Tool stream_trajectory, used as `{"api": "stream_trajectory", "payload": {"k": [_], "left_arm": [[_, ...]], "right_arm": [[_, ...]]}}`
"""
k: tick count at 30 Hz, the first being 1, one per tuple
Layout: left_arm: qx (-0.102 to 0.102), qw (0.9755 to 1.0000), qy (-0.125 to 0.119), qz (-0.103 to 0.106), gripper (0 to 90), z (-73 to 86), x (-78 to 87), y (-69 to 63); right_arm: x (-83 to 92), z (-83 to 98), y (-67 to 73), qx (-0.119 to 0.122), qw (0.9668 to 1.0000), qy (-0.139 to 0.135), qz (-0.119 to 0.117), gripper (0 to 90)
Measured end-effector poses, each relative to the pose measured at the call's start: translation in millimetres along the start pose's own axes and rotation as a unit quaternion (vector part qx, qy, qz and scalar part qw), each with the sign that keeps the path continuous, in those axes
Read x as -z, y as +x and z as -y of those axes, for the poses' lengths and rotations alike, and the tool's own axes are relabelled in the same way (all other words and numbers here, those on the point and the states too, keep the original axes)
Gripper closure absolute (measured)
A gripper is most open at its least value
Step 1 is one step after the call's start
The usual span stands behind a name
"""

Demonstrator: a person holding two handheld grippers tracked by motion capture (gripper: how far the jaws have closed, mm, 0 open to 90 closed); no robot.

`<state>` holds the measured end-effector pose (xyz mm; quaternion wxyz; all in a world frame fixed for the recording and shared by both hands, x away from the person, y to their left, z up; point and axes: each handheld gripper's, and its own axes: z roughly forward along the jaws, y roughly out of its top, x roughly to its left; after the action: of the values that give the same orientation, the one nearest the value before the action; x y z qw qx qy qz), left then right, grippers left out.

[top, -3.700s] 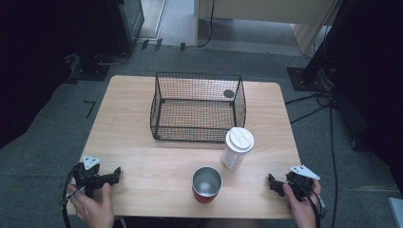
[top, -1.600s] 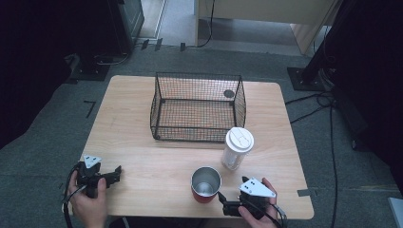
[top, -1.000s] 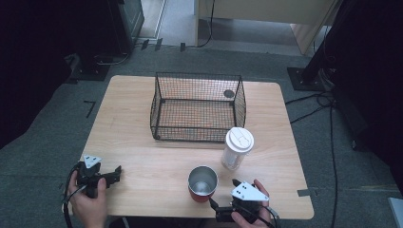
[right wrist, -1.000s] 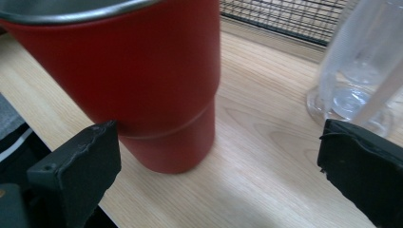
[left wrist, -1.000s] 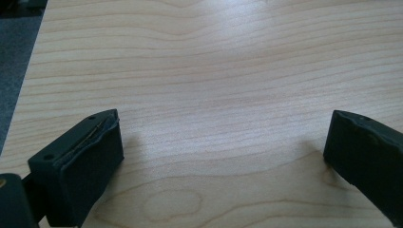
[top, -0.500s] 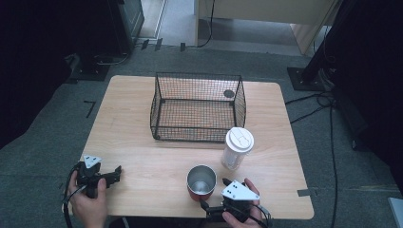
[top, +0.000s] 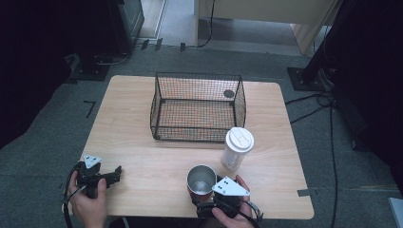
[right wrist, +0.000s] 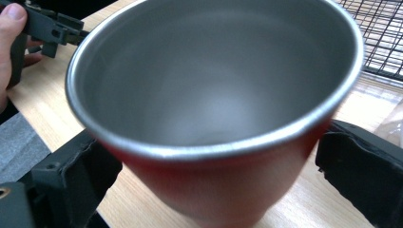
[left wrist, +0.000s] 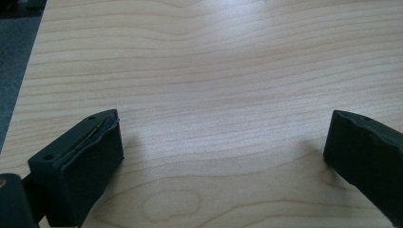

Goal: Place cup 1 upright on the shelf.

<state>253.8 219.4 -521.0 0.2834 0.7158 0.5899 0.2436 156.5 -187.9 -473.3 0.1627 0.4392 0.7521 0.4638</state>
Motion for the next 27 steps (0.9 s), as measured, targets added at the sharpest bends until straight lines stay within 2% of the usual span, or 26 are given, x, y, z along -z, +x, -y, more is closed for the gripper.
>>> {"api": "stream_trajectory", "payload": {"k": [5,10,14,20,24,27], "left_arm": [[0.0,1.0,0.0,0.0,0.0,0.0,0.0,0.0],[0.0,1.0,0.0,0.0,0.0,0.0,0.0,0.0],[0.0,1.0,0.0,0.0,0.0,0.0,0.0,0.0],[0.001,1.0,-0.001,0.0,0.0,0.0,-0.2,-0.2],[0.001,1.0,-0.001,0.0,0.0,0.0,-0.1,-0.2],[0.001,1.0,-0.001,0.0,0.0,0.0,-0.1,-0.1]], "right_arm": [[-6.1,-4.6,6.5,0.004,0.9997,0.003,0.025,0.8],[-12.4,-8.4,13.2,0.004,0.9992,0.001,0.04,0.9],[-16.4,-9.6,16.1,0.005,0.9983,-0.004,0.059,5.4],[-17.7,-11.4,19.4,0.013,0.9973,-0.015,0.07,7.3],[-19.4,-15.0,18.3,-0.006,0.9974,-0.021,0.069,7.6],[-21.9,-18.0,20.2,0.005,0.997,-0.02,0.075,7.6]]}}
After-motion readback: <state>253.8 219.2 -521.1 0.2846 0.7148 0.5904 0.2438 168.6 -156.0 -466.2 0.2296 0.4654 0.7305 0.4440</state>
